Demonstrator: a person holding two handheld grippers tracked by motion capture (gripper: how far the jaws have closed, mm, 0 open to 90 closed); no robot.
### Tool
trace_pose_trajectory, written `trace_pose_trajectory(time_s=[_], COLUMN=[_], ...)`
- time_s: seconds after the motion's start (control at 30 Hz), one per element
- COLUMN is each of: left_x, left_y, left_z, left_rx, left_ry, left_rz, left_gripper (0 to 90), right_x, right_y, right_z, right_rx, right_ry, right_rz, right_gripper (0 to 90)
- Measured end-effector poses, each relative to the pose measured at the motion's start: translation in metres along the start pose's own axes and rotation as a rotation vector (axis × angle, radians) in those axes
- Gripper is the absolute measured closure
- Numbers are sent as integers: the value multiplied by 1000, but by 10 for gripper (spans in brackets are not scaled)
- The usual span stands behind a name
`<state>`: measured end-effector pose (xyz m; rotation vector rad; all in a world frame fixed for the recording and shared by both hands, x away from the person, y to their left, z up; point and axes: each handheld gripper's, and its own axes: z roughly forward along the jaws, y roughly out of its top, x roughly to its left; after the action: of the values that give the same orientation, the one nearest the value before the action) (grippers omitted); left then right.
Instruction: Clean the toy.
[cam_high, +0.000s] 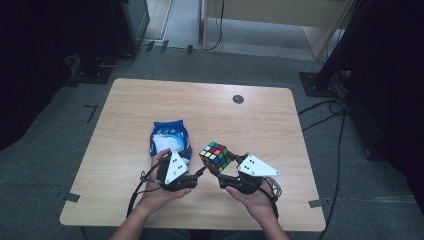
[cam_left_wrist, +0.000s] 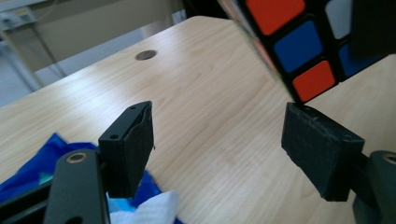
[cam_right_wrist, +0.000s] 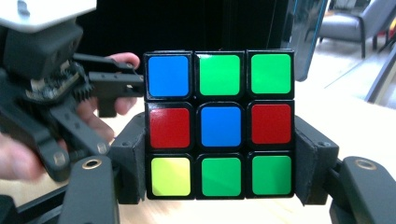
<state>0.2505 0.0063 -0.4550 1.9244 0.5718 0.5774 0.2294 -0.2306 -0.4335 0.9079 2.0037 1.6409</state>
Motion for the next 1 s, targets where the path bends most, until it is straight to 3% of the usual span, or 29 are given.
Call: trace_pose_trajectory(time_s=[0.17, 0.27, 0.5, 0.7, 0.83, 1.0], left_x=[-11, -17, -23, -29, -31, -36], left_y=[1, 2, 0, -3, -6, -6], left_z=[-1, -2, -3, -1, 1, 2], left_rx=[-28, -45, -80, -77, -61, -65], left_ry=[18, 24, 25, 61, 68, 67], left_rz=[115, 159, 227, 300, 318, 345], left_gripper=[245, 231, 228, 279, 291, 295], right_x=[3, 4, 9, 6, 3, 2], right_y=[6, 6, 4, 3, 2, 3], right_z=[0, 2, 9, 12, 14, 15], right_rx=[22, 65, 142, 185, 217, 262], right_ry=[28, 56, 87, 120, 130, 134], right_rz=[95, 140, 170, 256, 312, 333], right_gripper=[344, 344, 343, 343, 342, 342])
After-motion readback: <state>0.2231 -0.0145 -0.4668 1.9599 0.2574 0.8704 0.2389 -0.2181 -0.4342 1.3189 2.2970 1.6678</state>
